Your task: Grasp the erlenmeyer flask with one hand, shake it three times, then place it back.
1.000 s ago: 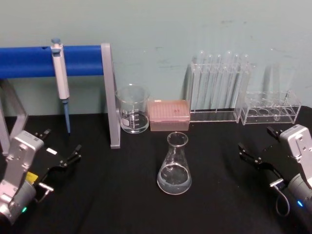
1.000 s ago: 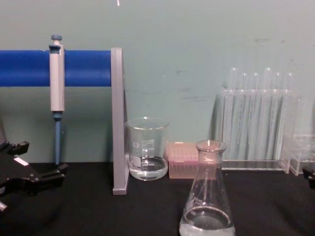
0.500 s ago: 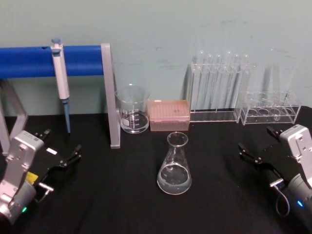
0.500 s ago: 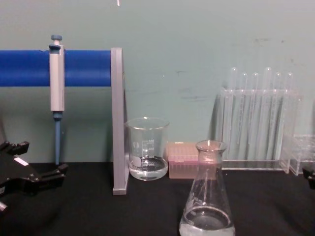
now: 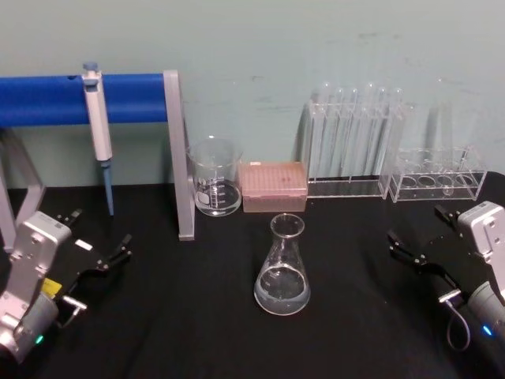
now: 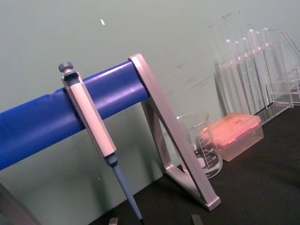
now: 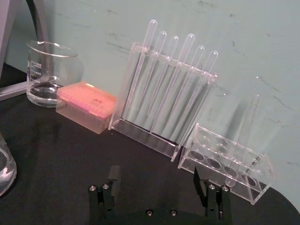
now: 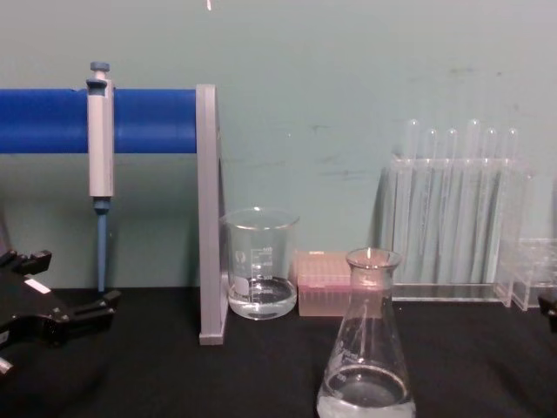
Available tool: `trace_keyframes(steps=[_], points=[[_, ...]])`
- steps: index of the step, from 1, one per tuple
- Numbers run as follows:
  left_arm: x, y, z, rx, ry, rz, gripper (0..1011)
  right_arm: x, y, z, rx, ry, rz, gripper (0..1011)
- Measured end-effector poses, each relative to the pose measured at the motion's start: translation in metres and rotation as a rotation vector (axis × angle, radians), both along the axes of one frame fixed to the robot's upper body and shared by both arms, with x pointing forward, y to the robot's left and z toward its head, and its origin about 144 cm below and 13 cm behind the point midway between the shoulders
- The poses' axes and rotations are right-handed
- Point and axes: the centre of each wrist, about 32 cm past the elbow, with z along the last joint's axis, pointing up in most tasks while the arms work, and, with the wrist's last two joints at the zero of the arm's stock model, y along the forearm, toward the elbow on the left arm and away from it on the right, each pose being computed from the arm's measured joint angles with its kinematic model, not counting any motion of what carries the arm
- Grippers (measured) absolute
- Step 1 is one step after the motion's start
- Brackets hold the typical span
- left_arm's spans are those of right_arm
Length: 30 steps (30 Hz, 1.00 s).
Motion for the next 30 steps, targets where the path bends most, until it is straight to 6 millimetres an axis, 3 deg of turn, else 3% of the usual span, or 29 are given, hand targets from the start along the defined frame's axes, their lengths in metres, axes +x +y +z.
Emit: trace_keyframes(steps=[30], points=[[0.0, 0.0, 0.0, 0.0, 0.0, 0.0, 1001, -0.012, 0.014, 0.016, 0.136, 0.051, 0.148, 1000]])
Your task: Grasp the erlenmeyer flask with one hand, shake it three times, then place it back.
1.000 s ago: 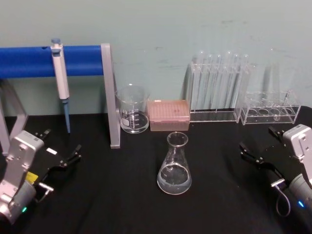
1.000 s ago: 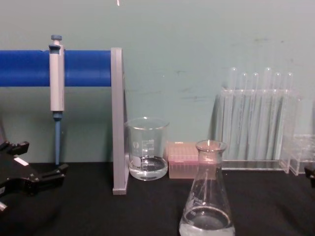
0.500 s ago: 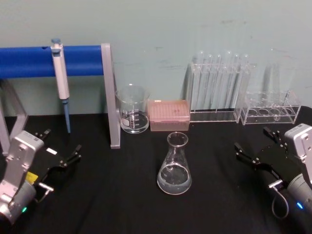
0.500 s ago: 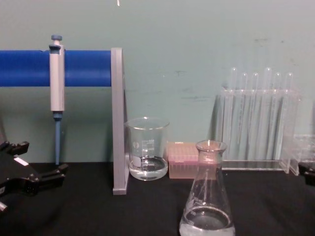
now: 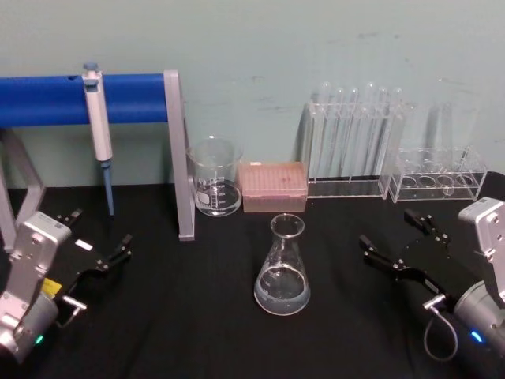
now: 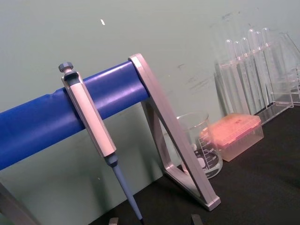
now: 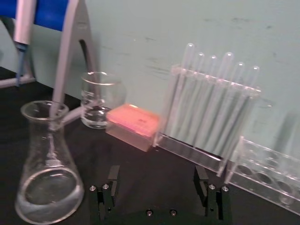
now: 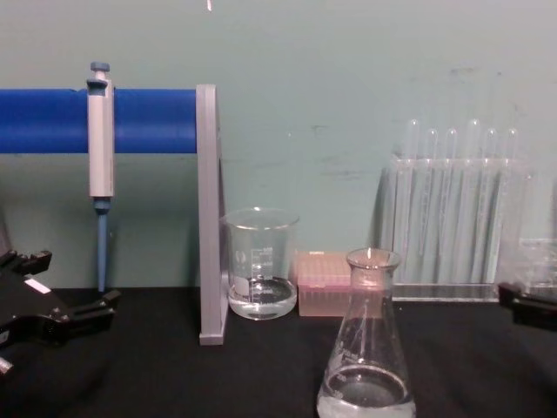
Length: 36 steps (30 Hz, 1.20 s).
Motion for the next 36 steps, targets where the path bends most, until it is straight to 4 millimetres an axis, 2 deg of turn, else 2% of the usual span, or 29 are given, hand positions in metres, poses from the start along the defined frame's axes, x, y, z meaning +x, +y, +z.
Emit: trace_keyframes(steps=[22, 36], points=[[0.0, 0.0, 0.0, 0.0, 0.0, 0.0, 1001, -0.002, 0.02, 0.0, 0.066, 0.051, 0.164, 1000], [0.0, 0.0, 0.0, 0.0, 0.0, 0.0, 1001, 0.005, 0.036, -0.003, 0.099, 0.092, 0.254, 1000]])
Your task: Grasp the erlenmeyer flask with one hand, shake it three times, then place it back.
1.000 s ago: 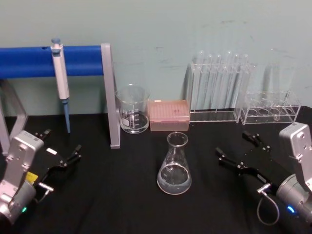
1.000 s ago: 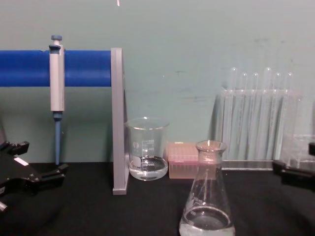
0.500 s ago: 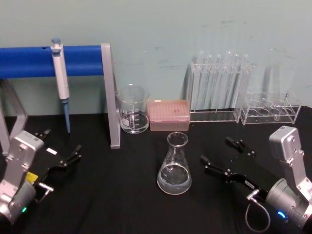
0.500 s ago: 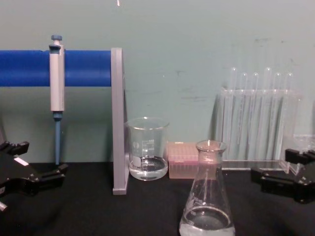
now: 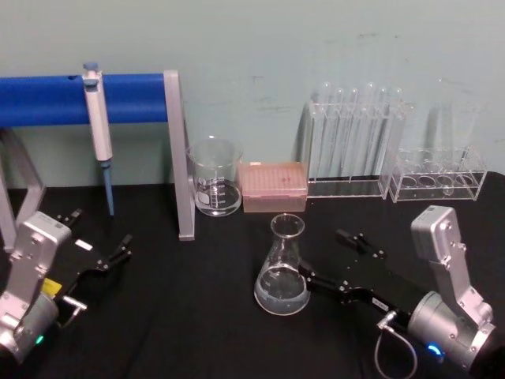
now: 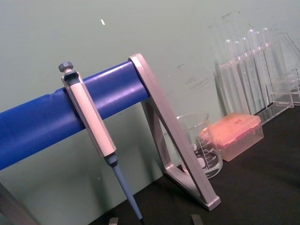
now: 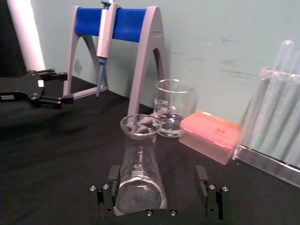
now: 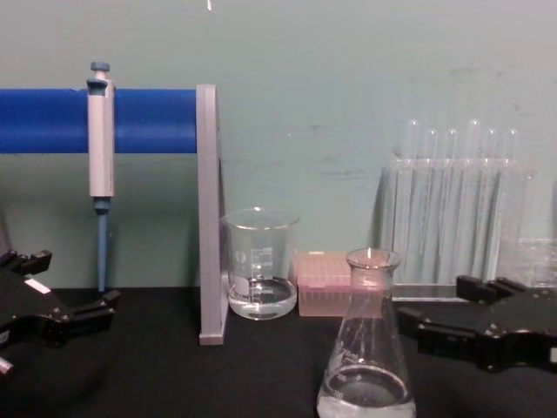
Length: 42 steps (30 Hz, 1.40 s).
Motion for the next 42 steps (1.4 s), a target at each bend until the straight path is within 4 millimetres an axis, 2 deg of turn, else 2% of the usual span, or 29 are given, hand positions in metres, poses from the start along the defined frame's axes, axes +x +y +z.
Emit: trace_keyframes(steps=[19, 42], points=[[0.0, 0.0, 0.0, 0.0, 0.0, 0.0, 1001, 0.018, 0.025, -0.004, 0.024, 0.022, 0.061, 1000], [0.0, 0.0, 0.0, 0.0, 0.0, 0.0, 1001, 0.04, 0.047, -0.003, 0.028, 0.022, 0.02, 1000]])
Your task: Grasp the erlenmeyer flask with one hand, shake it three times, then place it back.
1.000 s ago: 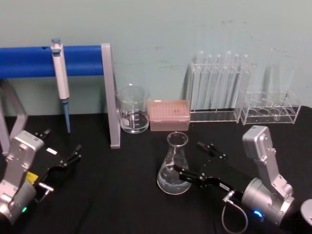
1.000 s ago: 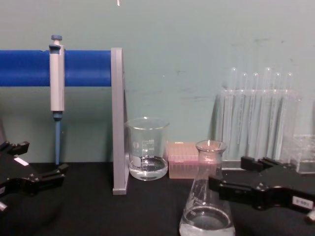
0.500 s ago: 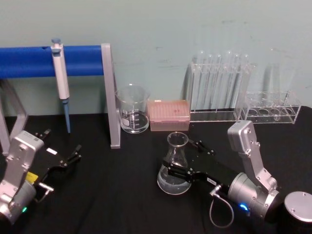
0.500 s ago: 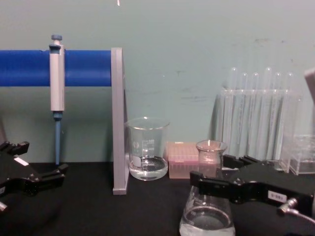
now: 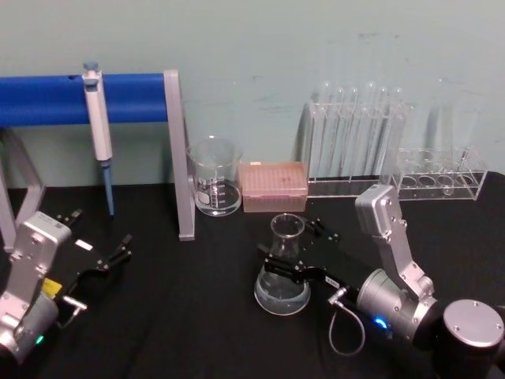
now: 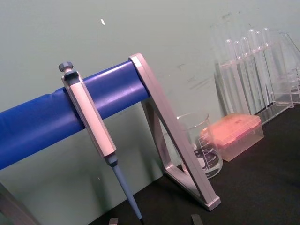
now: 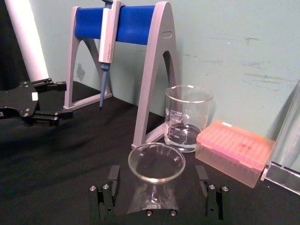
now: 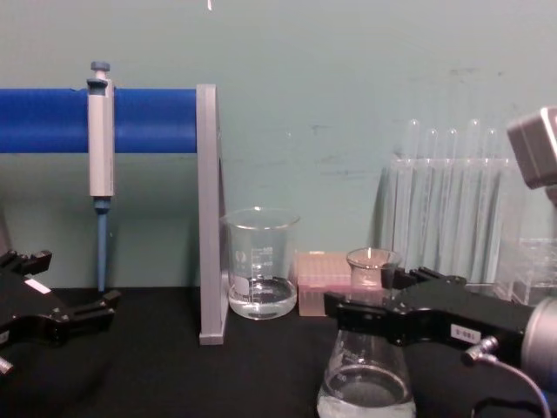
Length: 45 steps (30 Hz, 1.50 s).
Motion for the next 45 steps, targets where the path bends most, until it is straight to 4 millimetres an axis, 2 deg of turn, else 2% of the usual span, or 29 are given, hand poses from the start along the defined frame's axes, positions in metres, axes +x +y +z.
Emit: trace_keyframes(steps=[14, 36, 42, 45], points=[[0.0, 0.0, 0.0, 0.0, 0.0, 0.0, 1001, 0.0072, 0.0061, -0.0006, 0.007, 0.0, 0.003, 1000], [0.0, 0.0, 0.0, 0.0, 0.0, 0.0, 1001, 0.008, 0.0068, -0.0004, 0.003, -0.003, 0.004, 1000], [0.0, 0.0, 0.0, 0.0, 0.0, 0.0, 1001, 0.0079, 0.0068, -0.0004, 0.004, -0.003, 0.004, 908], [0.0, 0.0, 0.0, 0.0, 0.0, 0.0, 1001, 0.0079, 0.0068, -0.0003, 0.004, -0.003, 0.004, 813]])
